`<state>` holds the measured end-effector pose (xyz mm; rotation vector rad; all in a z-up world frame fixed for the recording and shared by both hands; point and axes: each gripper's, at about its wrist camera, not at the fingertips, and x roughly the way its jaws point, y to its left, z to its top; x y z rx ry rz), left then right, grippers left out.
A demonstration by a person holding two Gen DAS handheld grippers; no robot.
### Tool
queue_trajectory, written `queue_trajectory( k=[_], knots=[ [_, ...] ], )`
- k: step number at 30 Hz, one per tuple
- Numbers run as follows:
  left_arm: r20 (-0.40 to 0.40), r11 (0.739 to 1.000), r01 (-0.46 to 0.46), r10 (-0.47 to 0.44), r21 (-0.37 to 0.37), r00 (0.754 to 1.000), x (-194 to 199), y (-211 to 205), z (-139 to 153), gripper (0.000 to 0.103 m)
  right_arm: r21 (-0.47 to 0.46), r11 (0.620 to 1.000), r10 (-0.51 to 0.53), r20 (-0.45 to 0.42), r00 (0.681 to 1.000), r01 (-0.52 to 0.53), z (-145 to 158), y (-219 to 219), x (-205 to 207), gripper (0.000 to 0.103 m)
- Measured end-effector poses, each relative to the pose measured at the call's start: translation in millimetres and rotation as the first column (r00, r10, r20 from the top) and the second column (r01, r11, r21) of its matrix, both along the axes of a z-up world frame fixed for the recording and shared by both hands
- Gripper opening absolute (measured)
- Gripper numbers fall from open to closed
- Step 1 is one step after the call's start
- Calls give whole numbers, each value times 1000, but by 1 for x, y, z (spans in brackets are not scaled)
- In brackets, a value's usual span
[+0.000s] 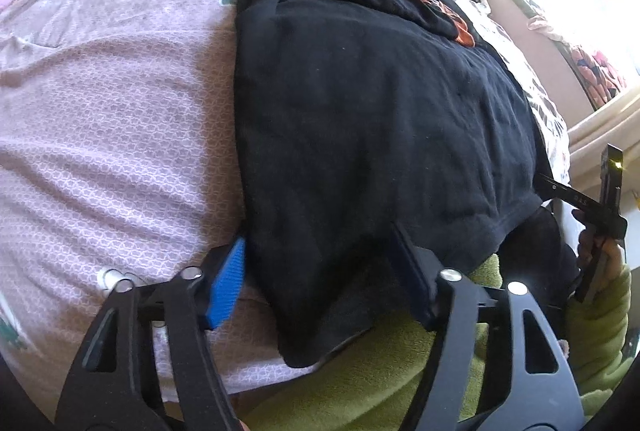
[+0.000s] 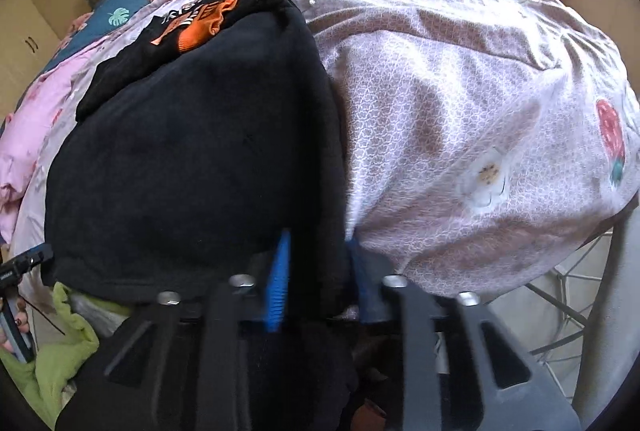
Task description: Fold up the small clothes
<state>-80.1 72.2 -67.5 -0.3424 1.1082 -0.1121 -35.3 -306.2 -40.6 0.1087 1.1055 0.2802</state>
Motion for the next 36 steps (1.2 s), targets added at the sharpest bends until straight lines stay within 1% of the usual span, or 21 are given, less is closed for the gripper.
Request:
queue_trajectory(
  k=[1,2,3,5,7,8,10,11,13,14,15,18,21,26,27,29,31,34,36],
  knots=[
    [0,1000,-7,7,-3,1000,0,3,1,44,-1,1000,-3,14,1000,3,4,-1,-1,10],
    [0,1000,-13,13,-7,1000,0,5,2,36,2,1000,-6,34,999,6,9,-1,-2,9],
    [-2,1000,-17,17,-11,1000,0,6,2,33,2,1000,-5,49,999,5,13,0,-4,9],
    [-3,1000,-16,16,-22,1000,-1,9,3,33,-5,1000,15,99,995,-14,26,3,-10,9],
    [-7,1000,-7,7,-20,1000,-2,7,3,33,-24,999,29,126,992,-26,35,8,-13,9],
    [-8,1000,-5,5,-21,1000,-3,7,3,33,-13,999,33,141,989,-32,39,8,-14,8],
    [-8,1000,1,-1,-15,1000,-3,6,2,33,54,997,41,170,985,-51,48,5,-18,8],
    [-6,1000,3,-3,-10,1000,-4,5,2,33,61,997,44,189,981,-57,54,5,-20,8],
    [1,1000,4,-4,-12,1000,-3,4,3,21,64,996,42,217,975,-57,63,3,-22,8],
    [4,1000,5,-5,-18,1000,-2,2,3,14,86,994,38,230,972,-59,68,1,-23,8],
    [8,1000,5,-5,-18,1000,-1,2,3,12,110,992,34,244,969,-63,72,0,-24,8],
    [28,1000,10,-9,-19,1000,-2,1,6,4,142,989,10,271,962,-50,79,-5,-25,8],
    [85,999,15,-11,-39,996,-3,3,21,4,161,987,-36,295,955,-12,86,-11,-24,8],
    [178,999,-8,15,-39,984,-2,15,53,3,194,981,-87,310,947,26,94,-12,-22,8],
    [190,999,-10,17,-38,982,-2,16,57,3,194,981,-91,315,945,30,95,-12,-21,8],
    [233,1000,-22,24,-9,972,0,20,70,3,171,984,-103,324,940,49,98,-11,-19,8],
    [260,1000,-31,31,-7,965,1,23,79,3,164,985,-112,328,938,61,100,-8,-17,8],
    [282,999,-43,45,-13,958,4,28,88,3,180,981,-126,343,931,66,107,-7,-15,8],
    [300,998,-59,59,-9,952,6,29,95,3,173,982,-128,351,928,70,111,-5,-13,8]
  ],
)
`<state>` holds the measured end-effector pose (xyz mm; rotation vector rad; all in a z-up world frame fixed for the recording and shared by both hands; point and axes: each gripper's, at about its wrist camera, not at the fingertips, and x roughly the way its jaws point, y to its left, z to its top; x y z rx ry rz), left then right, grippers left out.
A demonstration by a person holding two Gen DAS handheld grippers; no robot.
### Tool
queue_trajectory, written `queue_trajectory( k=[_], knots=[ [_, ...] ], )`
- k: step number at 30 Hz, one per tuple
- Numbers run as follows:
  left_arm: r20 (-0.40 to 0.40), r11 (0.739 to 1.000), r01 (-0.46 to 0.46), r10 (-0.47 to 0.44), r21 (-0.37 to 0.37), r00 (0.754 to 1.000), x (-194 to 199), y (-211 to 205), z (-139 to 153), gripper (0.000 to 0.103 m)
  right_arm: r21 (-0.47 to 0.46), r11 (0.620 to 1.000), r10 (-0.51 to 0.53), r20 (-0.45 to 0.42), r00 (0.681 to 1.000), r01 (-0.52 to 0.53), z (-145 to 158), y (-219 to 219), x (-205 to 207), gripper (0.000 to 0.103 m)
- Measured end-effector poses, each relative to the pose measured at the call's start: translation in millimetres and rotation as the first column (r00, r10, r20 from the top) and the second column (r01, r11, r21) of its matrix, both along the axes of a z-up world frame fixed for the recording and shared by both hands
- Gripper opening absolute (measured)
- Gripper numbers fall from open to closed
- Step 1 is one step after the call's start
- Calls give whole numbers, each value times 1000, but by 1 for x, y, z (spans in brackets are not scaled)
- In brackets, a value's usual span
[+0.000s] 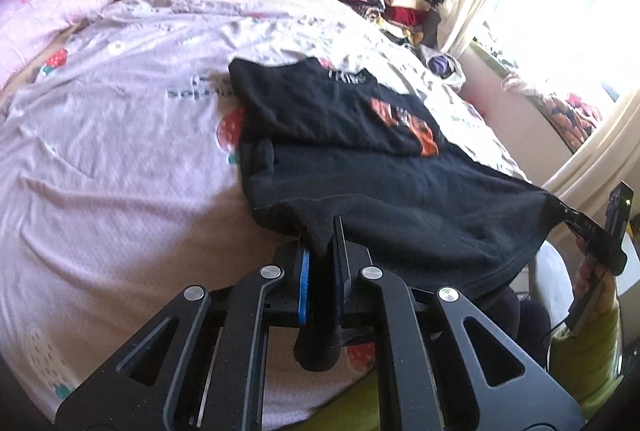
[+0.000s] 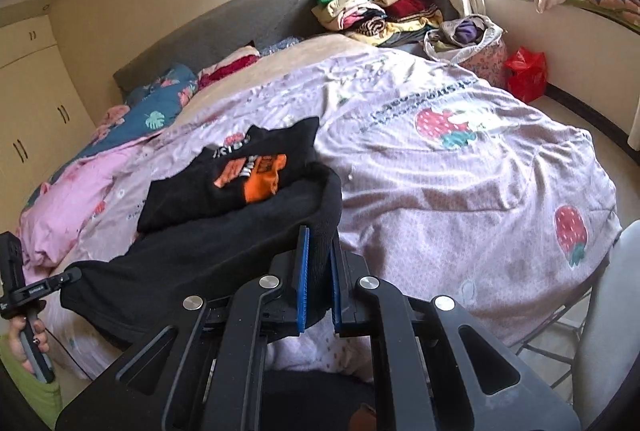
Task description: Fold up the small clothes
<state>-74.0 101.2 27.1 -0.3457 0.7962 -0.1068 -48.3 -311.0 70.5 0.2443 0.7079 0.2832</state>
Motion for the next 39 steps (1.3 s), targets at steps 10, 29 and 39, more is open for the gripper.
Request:
queue_trajectory(
  k=[10,29,39],
  knots=[
    [78,998,-57,57,-1,995,18,7,21,3,-11,1000,-29,19,999,29,16,8,18,8],
    [117,995,-99,96,24,988,56,16,32,3,-38,996,-74,18,997,75,25,13,72,8],
    [104,991,-136,135,2,985,93,35,26,3,-107,993,-50,45,998,55,31,36,133,8]
  ],
)
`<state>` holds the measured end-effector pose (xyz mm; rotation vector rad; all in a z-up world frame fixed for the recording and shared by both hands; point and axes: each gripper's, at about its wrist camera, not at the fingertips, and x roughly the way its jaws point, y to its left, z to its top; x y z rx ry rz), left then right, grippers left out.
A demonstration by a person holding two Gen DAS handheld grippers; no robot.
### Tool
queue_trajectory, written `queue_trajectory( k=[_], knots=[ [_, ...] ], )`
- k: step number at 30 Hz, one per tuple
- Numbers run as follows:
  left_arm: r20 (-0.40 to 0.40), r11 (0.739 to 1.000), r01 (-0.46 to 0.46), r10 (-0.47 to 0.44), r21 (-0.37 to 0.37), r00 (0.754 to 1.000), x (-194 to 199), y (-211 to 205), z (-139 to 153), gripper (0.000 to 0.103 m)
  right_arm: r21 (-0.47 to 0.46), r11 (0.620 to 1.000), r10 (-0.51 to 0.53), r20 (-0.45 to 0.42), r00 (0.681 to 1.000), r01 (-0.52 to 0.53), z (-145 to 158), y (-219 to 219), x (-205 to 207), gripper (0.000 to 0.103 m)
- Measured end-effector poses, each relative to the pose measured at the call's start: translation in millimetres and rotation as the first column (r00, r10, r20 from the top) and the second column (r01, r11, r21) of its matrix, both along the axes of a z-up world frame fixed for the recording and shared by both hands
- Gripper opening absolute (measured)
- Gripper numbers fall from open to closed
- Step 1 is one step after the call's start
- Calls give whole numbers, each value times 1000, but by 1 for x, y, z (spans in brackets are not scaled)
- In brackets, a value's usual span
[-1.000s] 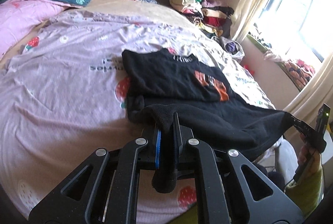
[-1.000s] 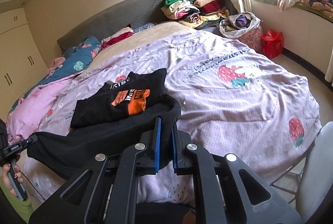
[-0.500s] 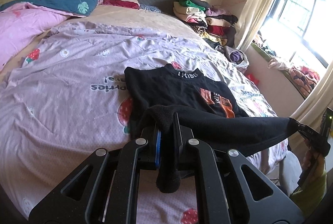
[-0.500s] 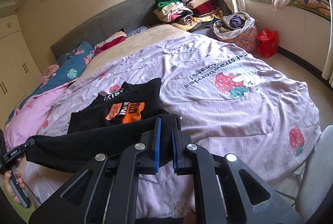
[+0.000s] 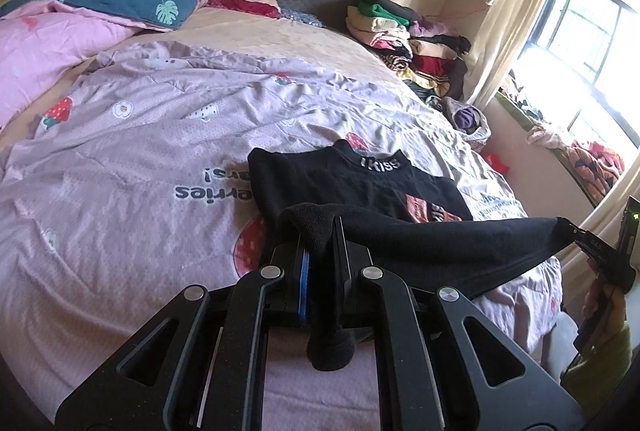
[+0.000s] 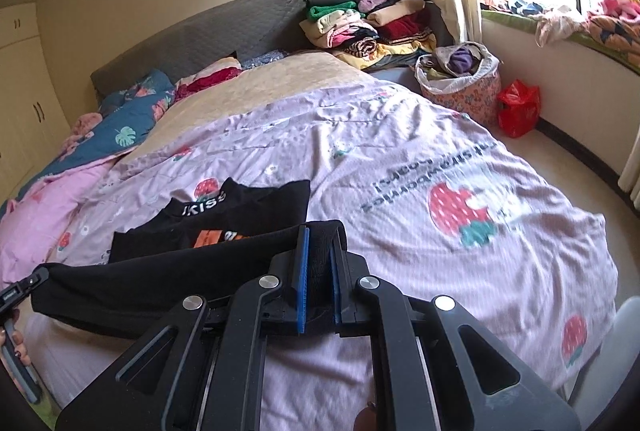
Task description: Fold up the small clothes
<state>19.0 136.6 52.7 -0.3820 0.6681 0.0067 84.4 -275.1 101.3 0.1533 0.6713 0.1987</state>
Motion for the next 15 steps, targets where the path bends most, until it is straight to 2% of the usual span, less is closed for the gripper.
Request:
queue_trajectory(
  k=[3,6,10,15],
  knots=[
    [5,1000,-18,18,-17,1000,11,7,-2,3,-7,1000,0,0,1000,0,1,4,15,8],
    [18,999,-49,48,20,999,22,9,-1,3,-2,1000,-5,-2,1000,5,2,10,34,8],
    [17,998,-63,62,17,998,35,14,-3,3,-16,1000,0,7,1000,0,3,19,52,8],
    [-1,997,-75,75,-5,997,55,25,-10,3,-30,999,-11,-32,999,10,-4,26,81,8]
  ],
)
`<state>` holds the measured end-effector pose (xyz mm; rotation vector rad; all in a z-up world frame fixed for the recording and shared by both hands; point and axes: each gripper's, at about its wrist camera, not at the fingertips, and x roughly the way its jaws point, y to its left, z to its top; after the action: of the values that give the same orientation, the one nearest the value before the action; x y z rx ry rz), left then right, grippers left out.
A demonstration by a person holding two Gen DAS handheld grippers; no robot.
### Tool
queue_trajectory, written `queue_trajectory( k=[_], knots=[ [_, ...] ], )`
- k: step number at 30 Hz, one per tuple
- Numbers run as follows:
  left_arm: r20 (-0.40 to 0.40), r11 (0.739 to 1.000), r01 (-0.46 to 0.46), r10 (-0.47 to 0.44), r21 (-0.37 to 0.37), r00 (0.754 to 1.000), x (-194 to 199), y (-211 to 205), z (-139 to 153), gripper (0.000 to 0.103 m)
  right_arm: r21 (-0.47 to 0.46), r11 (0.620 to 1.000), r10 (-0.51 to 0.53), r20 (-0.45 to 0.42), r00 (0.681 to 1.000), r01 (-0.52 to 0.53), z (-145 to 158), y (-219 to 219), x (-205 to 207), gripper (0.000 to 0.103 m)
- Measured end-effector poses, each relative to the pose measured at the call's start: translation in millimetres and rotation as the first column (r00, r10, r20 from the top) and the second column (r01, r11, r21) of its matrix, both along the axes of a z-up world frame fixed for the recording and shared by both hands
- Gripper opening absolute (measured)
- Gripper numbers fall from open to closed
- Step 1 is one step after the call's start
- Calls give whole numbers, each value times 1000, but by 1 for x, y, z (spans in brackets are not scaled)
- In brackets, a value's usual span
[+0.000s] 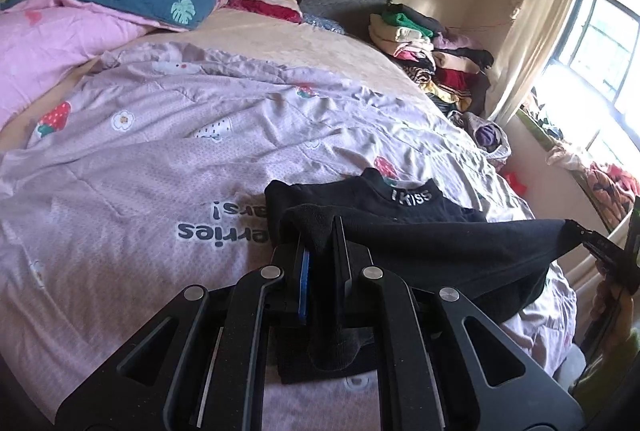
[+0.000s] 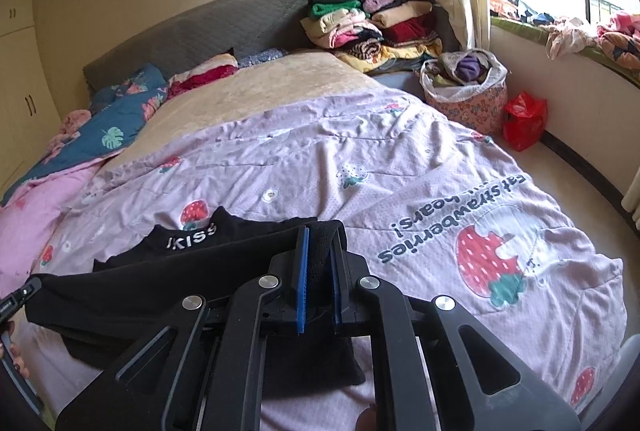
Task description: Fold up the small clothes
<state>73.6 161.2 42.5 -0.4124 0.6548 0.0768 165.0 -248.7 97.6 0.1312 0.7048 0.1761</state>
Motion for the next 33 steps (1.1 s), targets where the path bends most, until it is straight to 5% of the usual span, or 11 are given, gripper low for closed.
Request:
queue_trajectory(
  k=[18,20,22,23,24,33],
  knots=[
    [-121,1000,-30,30,-4,992,55,12,-41,6,-33,999,-16,-140,990,11,-41,16,59,9],
    [-126,999,-34,33,-8,992,56,13,-42,7,-43,999,-20,-143,989,14,-42,18,62,15],
    [-128,999,-44,44,-1,991,55,12,-41,16,-47,998,-36,-146,989,30,-42,17,64,28],
    [-122,998,-59,61,17,991,53,12,-39,40,-33,999,-33,-144,989,28,-41,15,64,41],
    [-110,997,-71,73,28,991,51,13,-36,52,-26,999,-31,-133,991,28,-39,14,62,45],
    [-61,995,-36,42,97,997,16,1,-17,54,-30,993,108,-71,992,-111,-35,26,28,46]
  ],
)
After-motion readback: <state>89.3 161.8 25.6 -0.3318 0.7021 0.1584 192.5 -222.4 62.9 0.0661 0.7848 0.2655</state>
